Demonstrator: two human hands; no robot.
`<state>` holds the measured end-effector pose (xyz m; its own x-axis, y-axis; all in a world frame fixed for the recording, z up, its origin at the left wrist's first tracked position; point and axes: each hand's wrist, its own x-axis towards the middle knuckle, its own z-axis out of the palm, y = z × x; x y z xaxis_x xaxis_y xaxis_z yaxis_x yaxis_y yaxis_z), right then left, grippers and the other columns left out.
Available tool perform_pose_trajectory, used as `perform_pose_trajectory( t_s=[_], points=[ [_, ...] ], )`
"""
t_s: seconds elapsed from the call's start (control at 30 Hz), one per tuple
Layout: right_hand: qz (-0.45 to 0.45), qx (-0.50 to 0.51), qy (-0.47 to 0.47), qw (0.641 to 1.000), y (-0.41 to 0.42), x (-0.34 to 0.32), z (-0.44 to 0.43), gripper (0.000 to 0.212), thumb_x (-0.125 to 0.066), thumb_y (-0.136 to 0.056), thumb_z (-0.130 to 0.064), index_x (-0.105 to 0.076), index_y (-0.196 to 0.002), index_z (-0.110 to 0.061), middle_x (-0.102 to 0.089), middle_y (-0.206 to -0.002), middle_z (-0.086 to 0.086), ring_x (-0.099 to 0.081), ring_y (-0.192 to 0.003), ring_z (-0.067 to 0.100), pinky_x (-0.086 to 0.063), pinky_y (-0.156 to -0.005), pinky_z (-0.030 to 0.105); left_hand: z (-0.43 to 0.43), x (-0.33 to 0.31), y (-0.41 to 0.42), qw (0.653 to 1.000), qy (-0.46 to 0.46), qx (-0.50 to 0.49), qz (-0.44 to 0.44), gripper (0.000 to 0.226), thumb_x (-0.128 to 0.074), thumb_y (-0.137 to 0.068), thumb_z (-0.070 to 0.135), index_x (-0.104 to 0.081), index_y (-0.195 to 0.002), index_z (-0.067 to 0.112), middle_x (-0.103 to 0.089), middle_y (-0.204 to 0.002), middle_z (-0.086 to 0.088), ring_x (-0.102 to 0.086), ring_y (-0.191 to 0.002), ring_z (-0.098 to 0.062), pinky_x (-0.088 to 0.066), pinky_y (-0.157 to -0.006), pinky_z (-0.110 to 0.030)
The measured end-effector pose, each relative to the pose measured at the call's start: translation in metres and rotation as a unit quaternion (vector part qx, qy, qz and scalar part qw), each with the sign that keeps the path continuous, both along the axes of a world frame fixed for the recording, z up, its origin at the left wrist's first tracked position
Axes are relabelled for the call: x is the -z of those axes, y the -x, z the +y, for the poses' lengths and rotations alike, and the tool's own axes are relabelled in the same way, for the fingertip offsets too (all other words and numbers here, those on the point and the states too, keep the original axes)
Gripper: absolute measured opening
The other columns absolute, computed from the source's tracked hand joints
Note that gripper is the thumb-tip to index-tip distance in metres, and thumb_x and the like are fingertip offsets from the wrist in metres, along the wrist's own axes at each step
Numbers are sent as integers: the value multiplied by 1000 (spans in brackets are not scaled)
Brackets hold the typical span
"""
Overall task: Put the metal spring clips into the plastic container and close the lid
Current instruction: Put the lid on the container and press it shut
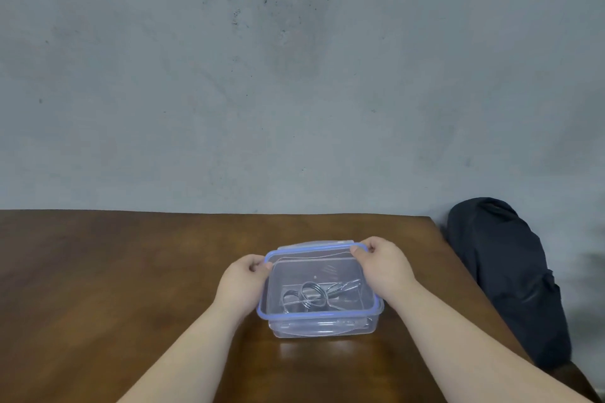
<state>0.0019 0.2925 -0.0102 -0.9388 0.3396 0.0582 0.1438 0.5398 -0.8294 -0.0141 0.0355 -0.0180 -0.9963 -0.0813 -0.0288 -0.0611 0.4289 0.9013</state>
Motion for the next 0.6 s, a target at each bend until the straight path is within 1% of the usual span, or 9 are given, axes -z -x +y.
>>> perform_pose_trajectory(
  t_s=[0.07,0.17,0.27,0.33,0.4,0.5,0.57,0.6],
  points=[
    [-19,7,-24,1000,6,3,2,21,-63,-93,-36,-66,-79,-21,-71,-75,-3,-66,-72,22,-47,-62,32,4,3,4,1000,30,-3,-1,15,-61,-96,29,-73,-87,26,-75,-81,5,-68,-73,-13,-50,-61,-25],
    [-38,12,-40,998,13,8,8,22,-64,-93,-37,-69,-79,-20,-73,-76,-3,-67,-73,20,-50,-66,33,9,6,7,998,70,7,-8,16,-59,-96,32,-73,-91,28,-74,-81,11,-67,-76,-8,-48,-63,-25],
    [-47,11,-55,997,16,13,12,25,-64,-93,-37,-69,-77,-19,-74,-78,-3,-67,-74,19,-55,-73,37,11,6,10,996,91,11,-6,17,-58,-95,33,-74,-90,28,-74,-79,11,-67,-75,-8,-48,-62,-25],
    [-48,14,-70,996,16,17,15,24,-63,-94,-35,-70,-77,-20,-73,-78,-5,-66,-74,16,-56,-74,37,13,6,12,994,113,12,-9,21,-58,-95,33,-75,-85,23,-74,-75,7,-67,-71,-14,-50,-61,-30],
    [-44,19,-56,997,16,19,17,20,-62,-95,-33,-72,-80,-23,-73,-80,-8,-65,-76,12,-56,-75,37,17,8,14,990,138,17,-8,24,-58,-94,32,-74,-84,18,-73,-72,6,-64,-67,-19,-52,-64,-36],
    [-45,20,-16,999,16,20,20,17,-64,-95,-31,-74,-83,-24,-74,-83,-8,-66,-79,12,-57,-77,38,21,9,18,988,151,18,-8,22,-57,-95,30,-74,-82,21,-74,-75,4,-67,-73,-19,-50,-64,-31],
    [-47,30,21,998,16,22,20,18,-66,-95,-29,-76,-82,-23,-76,-83,-5,-68,-80,16,-59,-79,42,20,10,19,989,148,21,-11,23,-58,-95,29,-75,-81,24,-72,-70,6,-66,-68,-16,-47,-58,-27],
    [-47,36,35,998,15,23,19,18,-67,-95,-28,-77,-81,-22,-77,-83,-4,-69,-80,17,-59,-80,43,20,9,20,990,141,21,-16,22,-58,-95,29,-76,-82,26,-73,-70,6,-67,-69,-16,-48,-58,-26]
  ],
)
